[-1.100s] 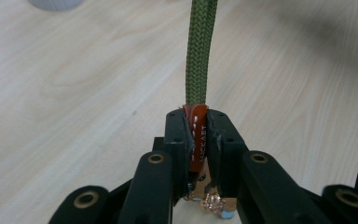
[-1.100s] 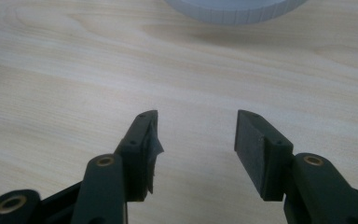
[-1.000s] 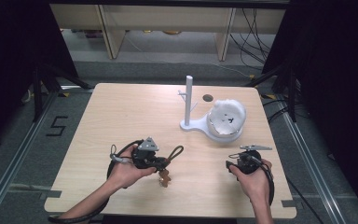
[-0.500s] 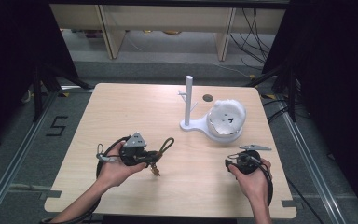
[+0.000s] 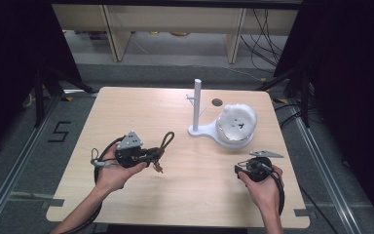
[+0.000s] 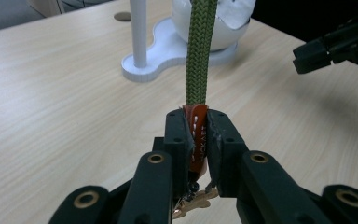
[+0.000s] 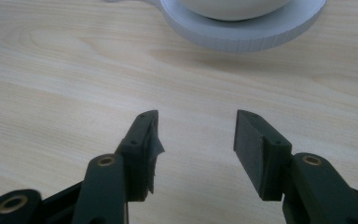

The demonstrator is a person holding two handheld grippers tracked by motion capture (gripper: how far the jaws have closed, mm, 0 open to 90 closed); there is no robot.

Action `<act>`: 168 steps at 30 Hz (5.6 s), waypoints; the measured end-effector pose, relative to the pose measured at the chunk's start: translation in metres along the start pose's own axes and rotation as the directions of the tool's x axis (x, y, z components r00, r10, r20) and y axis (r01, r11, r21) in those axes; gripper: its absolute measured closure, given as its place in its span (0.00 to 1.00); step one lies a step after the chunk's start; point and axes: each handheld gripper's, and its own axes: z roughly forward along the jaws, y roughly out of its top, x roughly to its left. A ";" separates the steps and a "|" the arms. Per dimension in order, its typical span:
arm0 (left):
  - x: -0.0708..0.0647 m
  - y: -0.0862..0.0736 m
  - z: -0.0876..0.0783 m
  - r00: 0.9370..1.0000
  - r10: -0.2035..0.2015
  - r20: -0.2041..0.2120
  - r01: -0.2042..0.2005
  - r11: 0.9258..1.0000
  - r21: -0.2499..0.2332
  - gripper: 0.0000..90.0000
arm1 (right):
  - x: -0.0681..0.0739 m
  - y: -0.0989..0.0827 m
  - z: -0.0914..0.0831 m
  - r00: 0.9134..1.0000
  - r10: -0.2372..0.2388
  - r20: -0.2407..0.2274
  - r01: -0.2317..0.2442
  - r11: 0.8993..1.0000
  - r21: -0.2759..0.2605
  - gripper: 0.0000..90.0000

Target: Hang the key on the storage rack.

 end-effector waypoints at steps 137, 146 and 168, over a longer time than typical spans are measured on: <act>0.067 0.073 0.092 0.893 -0.418 0.169 0.442 0.885 -0.148 0.86 | 0.000 -0.003 0.003 1.000 -0.028 0.004 0.028 0.997 -0.073 0.55; 0.066 0.076 0.097 0.897 -0.417 0.149 0.436 0.889 -0.140 0.86 | 0.000 -0.003 0.003 1.000 -0.028 -0.001 0.028 0.997 -0.069 0.55; 0.056 0.073 0.106 0.960 -0.276 0.046 0.280 0.949 -0.144 0.81 | -0.001 -0.004 0.002 0.999 -0.032 -0.001 0.032 0.997 -0.071 0.55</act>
